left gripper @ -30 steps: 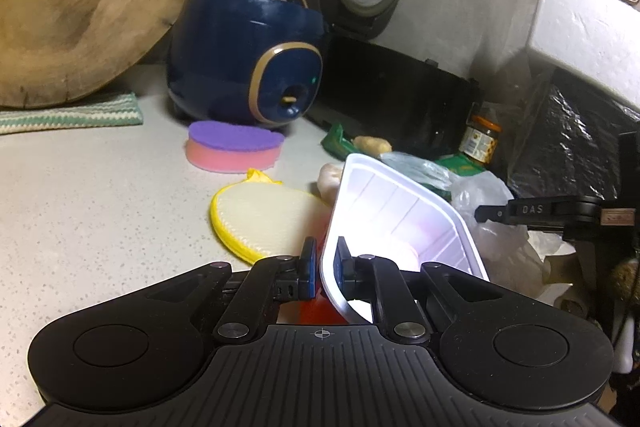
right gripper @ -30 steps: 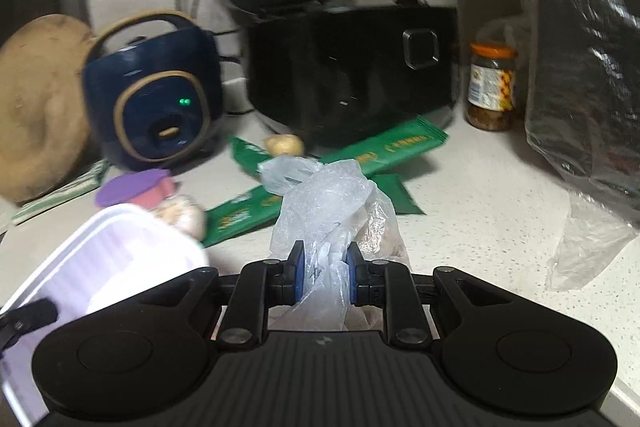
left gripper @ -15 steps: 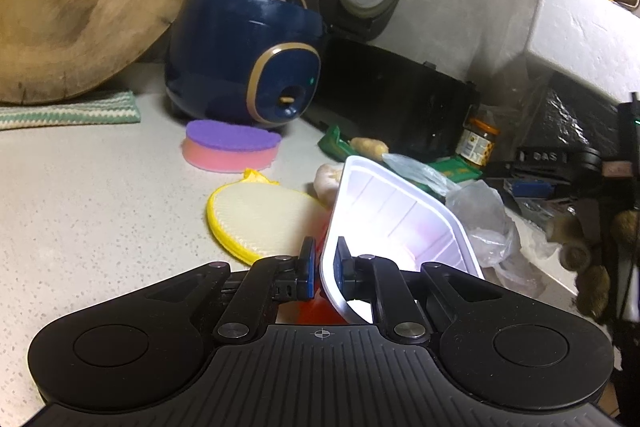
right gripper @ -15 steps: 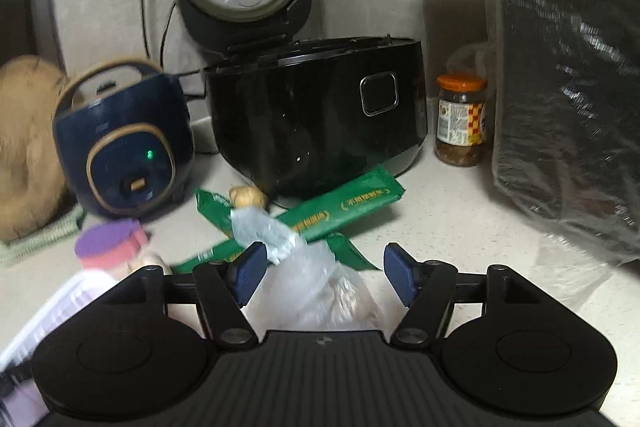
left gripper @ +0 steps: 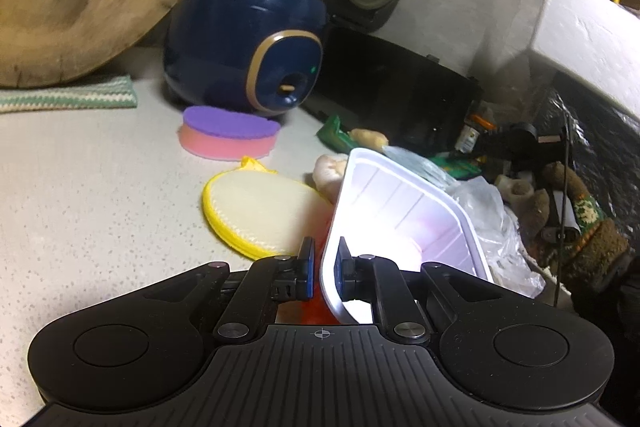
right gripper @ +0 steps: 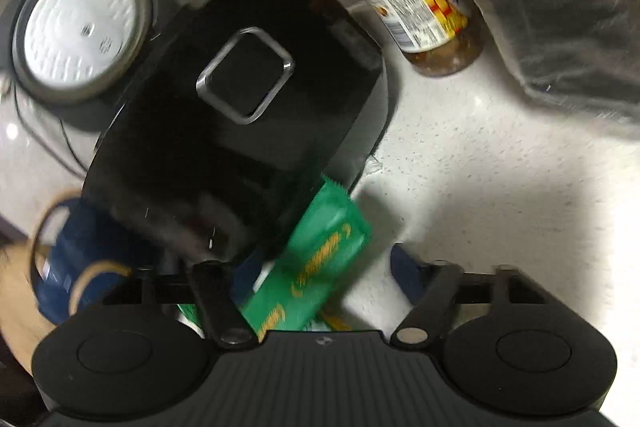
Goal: Collect trash
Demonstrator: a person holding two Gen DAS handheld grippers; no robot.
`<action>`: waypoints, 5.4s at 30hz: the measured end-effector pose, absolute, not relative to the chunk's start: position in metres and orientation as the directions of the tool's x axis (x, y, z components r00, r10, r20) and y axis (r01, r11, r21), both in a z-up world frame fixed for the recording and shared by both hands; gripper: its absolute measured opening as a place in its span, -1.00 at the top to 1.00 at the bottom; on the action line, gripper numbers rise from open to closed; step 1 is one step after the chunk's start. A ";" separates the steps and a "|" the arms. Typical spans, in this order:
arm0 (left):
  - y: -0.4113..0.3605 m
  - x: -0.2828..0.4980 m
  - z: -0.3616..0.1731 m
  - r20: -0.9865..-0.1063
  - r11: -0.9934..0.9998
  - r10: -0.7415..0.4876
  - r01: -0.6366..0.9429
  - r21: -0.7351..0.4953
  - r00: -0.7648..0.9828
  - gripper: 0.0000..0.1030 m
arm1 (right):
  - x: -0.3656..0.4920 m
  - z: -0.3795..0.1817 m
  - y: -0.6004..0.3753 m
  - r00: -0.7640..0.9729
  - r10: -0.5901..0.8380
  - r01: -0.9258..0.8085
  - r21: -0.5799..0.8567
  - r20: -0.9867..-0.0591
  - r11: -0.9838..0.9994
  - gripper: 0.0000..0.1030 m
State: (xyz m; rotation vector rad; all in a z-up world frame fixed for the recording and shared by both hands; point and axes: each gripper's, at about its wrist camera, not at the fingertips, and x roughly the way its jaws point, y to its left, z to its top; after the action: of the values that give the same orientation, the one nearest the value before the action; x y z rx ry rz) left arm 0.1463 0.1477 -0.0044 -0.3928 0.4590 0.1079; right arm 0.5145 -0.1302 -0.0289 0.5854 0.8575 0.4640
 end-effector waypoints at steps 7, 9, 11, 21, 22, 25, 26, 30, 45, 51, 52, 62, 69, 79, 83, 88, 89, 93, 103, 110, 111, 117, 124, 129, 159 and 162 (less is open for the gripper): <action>0.162 0.134 0.006 -0.389 0.879 0.152 -0.304 -0.367 0.909 0.67 | 0.446 0.030 -0.157 0.764 0.450 -0.224 0.465 -0.461 0.857 0.81; 0.159 0.129 0.015 -0.358 0.875 0.227 -0.351 -0.333 0.906 0.62 | 0.414 0.046 -0.171 0.839 0.362 -0.210 0.372 -0.407 0.904 0.81; 0.155 0.129 0.024 -0.346 0.876 0.276 -0.383 -0.294 0.897 0.60 | 0.388 0.056 -0.186 0.885 0.299 -0.192 0.305 -0.356 0.933 0.81; 0.128 0.157 0.061 -0.282 0.894 0.400 -0.439 -0.090 0.872 0.53 | 0.340 0.026 -0.278 0.903 0.098 -0.012 0.201 -0.419 0.979 0.70; 0.132 0.165 0.061 -0.331 0.899 0.373 -0.425 -0.100 0.867 0.52 | 0.339 0.020 -0.286 0.891 0.103 -0.010 0.208 -0.441 0.978 0.70; 0.135 0.164 0.064 -0.314 0.896 0.369 -0.425 -0.130 0.875 0.51 | 0.338 0.002 -0.304 0.864 0.110 -0.001 0.216 -0.491 0.976 0.52; 0.133 0.161 0.066 -0.290 0.893 0.384 -0.432 -0.124 0.877 0.51 | 0.336 -0.002 -0.308 0.862 0.108 -0.004 0.207 -0.495 0.978 0.38; 0.122 0.147 0.076 -0.187 0.873 0.442 -0.469 -0.136 0.877 0.51 | 0.326 -0.008 -0.303 0.878 0.061 -0.013 0.104 -0.476 0.994 -0.15; -0.042 0.302 0.051 -0.451 0.982 -0.164 0.188 0.009 0.878 0.48 | 0.281 -0.011 -0.299 0.897 0.090 -0.144 -0.094 -0.433 0.985 -0.46; -0.054 0.331 0.021 -0.597 0.969 -0.175 0.246 0.038 0.783 0.51 | 0.264 -0.010 -0.310 0.898 0.135 -0.193 -0.099 -0.419 0.976 -0.51; -0.058 0.329 0.017 -0.609 0.964 -0.155 0.254 0.078 0.777 0.51 | 0.265 -0.010 -0.310 0.895 0.146 -0.202 -0.092 -0.422 0.975 -0.51; -0.073 0.304 0.000 -0.590 0.919 0.020 0.218 0.328 0.807 0.52 | 0.305 -0.009 -0.275 0.865 0.164 -0.254 -0.133 -0.474 0.958 -0.58; -0.035 0.276 0.006 -0.608 0.966 -0.061 0.201 0.164 0.792 0.74 | 0.356 -0.010 -0.270 0.797 0.177 -0.228 -0.016 -0.578 0.974 -0.59; 0.014 0.248 0.014 -0.564 0.991 -0.137 0.110 -0.082 0.814 0.81 | 0.347 -0.025 -0.228 0.685 0.305 -0.317 0.107 -0.661 0.943 -0.66; 0.019 0.240 0.022 -0.520 0.984 -0.164 0.100 -0.149 0.838 0.82 | 0.330 -0.018 -0.209 0.658 0.368 -0.416 0.090 -0.657 0.905 -0.66; 0.024 0.218 0.034 -0.434 0.970 -0.192 0.102 -0.222 0.880 0.83 | 0.326 -0.002 -0.221 0.733 0.320 -0.378 0.031 -0.600 0.925 -0.66; 0.024 0.214 0.036 -0.418 0.966 -0.201 0.107 -0.237 0.886 0.83 | 0.327 -0.001 -0.223 0.742 0.315 -0.375 0.023 -0.592 0.927 -0.66; 0.022 0.199 0.041 -0.376 0.950 -0.246 0.145 -0.278 0.893 0.83 | 0.324 -0.001 -0.221 0.731 0.356 -0.442 -0.006 -0.582 0.897 -0.66; -0.002 0.156 0.039 -0.355 0.948 -0.292 0.220 -0.231 0.888 0.84 | 0.379 -0.027 -0.198 0.732 0.230 -0.389 -0.116 -0.641 0.914 -0.66; -0.016 0.136 0.023 -0.363 0.907 -0.406 0.320 -0.275 0.839 0.86 | 0.350 -0.019 -0.225 0.738 0.213 -0.330 -0.067 -0.641 0.942 0.31; -0.019 0.133 0.020 -0.364 0.897 -0.427 0.338 -0.284 0.828 0.86 | 0.340 -0.016 -0.228 0.733 0.226 -0.336 -0.054 -0.641 0.940 0.40; -0.035 0.119 -0.007 -0.417 0.863 -0.503 0.407 -0.300 0.758 0.86 | 0.264 -0.004 -0.253 0.719 0.349 -0.387 0.070 -0.602 0.919 0.63; -0.028 0.138 -0.077 -0.583 0.877 -0.474 0.295 -0.378 0.660 0.86 | 0.206 -0.050 -0.277 0.609 0.401 -0.398 0.174 -0.685 0.901 0.73; -0.032 0.148 -0.116 -0.657 0.888 -0.451 0.233 -0.395 0.605 0.86 | 0.208 -0.120 -0.283 0.480 0.391 -0.329 0.252 -0.785 0.910 0.80; -0.039 0.139 -0.158 -0.661 0.808 -0.588 0.316 -0.497 0.466 0.75 | 0.213 -0.106 -0.189 0.680 -0.118 -0.020 -0.179 -0.724 0.984 -0.10; -0.031 0.125 -0.132 -0.534 0.717 -0.696 0.418 -0.559 0.480 0.75 | 0.204 -0.061 -0.178 0.726 -0.123 -0.002 -0.180 -0.677 0.984 -0.11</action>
State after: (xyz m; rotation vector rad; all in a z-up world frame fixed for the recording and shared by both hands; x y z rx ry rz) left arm 0.1247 -0.0315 -0.1316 -0.3790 0.8201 -0.6994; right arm 0.2037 -0.1784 -0.0611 -0.1731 0.7570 -0.0670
